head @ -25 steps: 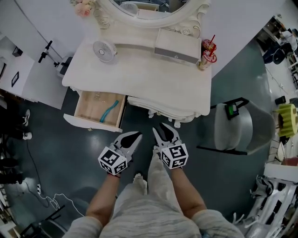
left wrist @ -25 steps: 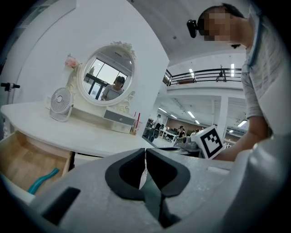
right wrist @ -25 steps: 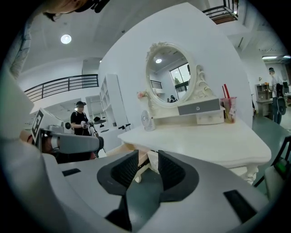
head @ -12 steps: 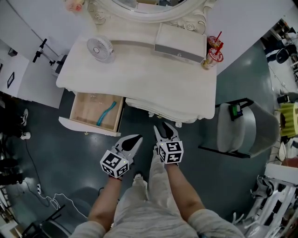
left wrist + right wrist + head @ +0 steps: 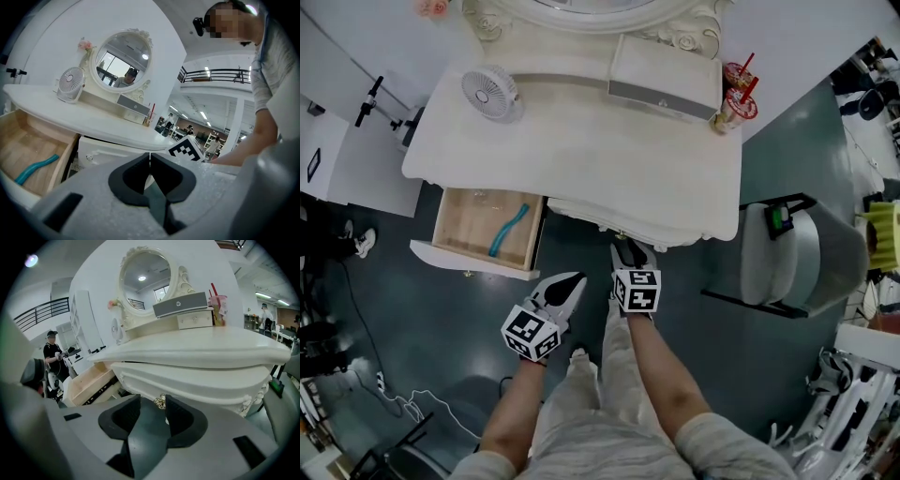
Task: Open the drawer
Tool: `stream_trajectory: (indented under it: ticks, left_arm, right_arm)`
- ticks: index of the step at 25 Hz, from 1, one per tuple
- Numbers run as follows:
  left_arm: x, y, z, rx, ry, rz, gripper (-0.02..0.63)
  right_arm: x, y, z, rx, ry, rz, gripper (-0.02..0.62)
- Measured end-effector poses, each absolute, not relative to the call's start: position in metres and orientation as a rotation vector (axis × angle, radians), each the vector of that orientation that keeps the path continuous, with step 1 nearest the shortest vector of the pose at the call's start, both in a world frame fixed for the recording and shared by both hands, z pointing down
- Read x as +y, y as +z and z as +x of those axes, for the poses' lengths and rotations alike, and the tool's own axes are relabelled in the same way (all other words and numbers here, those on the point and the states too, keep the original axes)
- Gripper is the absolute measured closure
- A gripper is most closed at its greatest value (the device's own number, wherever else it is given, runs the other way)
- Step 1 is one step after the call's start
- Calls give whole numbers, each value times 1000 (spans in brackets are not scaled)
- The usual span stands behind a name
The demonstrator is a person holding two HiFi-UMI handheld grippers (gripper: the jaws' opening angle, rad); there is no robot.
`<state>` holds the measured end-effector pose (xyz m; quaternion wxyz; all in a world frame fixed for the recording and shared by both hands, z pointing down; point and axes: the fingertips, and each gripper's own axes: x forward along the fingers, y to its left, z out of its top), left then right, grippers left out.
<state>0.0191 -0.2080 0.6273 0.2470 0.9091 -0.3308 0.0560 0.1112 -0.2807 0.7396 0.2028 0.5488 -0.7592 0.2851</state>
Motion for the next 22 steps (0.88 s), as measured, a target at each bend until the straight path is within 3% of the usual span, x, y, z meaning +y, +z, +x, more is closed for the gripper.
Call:
stream_trajectory:
  ticks: [22]
  left_arm:
    - [-197,634,14,-894,161,2457,591]
  right_arm:
    - [-298,770,117,-1980,779,1517,492]
